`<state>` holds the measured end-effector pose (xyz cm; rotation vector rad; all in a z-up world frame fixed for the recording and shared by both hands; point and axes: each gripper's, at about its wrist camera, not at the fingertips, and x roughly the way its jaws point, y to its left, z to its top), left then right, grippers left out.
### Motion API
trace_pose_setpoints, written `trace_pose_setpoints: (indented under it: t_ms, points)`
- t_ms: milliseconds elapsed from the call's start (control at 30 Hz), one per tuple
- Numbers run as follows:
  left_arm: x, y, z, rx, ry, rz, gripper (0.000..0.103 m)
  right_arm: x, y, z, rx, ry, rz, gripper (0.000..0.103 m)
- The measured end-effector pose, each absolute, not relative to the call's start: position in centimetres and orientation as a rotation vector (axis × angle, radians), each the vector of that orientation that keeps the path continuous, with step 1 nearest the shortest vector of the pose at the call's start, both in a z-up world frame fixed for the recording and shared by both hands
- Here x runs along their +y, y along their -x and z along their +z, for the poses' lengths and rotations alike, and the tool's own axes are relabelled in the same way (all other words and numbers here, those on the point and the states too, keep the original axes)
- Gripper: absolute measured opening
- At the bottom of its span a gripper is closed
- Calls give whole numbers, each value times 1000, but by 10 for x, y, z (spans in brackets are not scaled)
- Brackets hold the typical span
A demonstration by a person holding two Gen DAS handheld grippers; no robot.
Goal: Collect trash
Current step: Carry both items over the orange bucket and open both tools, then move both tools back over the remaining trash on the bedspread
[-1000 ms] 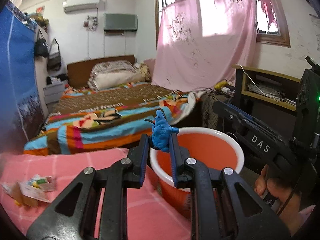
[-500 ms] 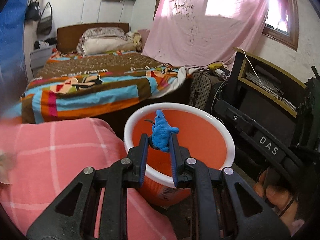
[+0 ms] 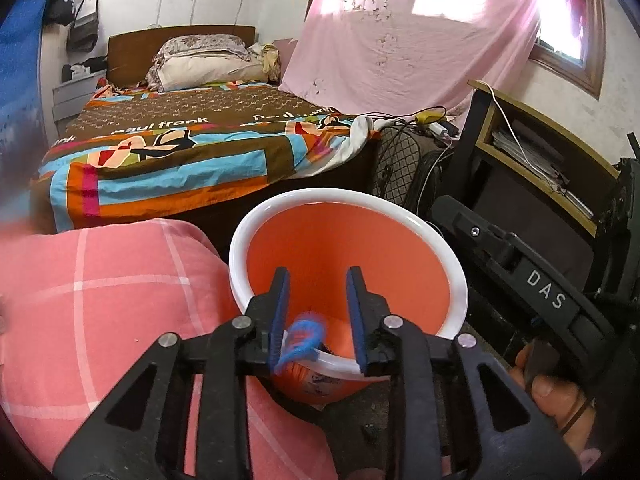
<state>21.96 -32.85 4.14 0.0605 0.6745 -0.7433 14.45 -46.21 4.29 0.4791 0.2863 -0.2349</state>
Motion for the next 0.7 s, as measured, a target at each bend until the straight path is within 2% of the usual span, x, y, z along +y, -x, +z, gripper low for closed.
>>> trace_pose_setpoints:
  t_ms: [333, 533, 600, 700]
  points:
    - [-306, -223, 47, 650, 3, -695, 43, -458, -145, 45, 278, -465, -236, 45]
    - [-278, -219, 59, 559, 41, -617, 53, -440, -146, 56, 223, -400, -219, 47]
    - [-264, -216, 65, 517, 63, -579, 57, -433, -144, 61, 196, -373, -219, 54]
    - [-245, -213, 73, 462, 86, -528, 67, -421, -141, 69, 143, -332, -213, 73]
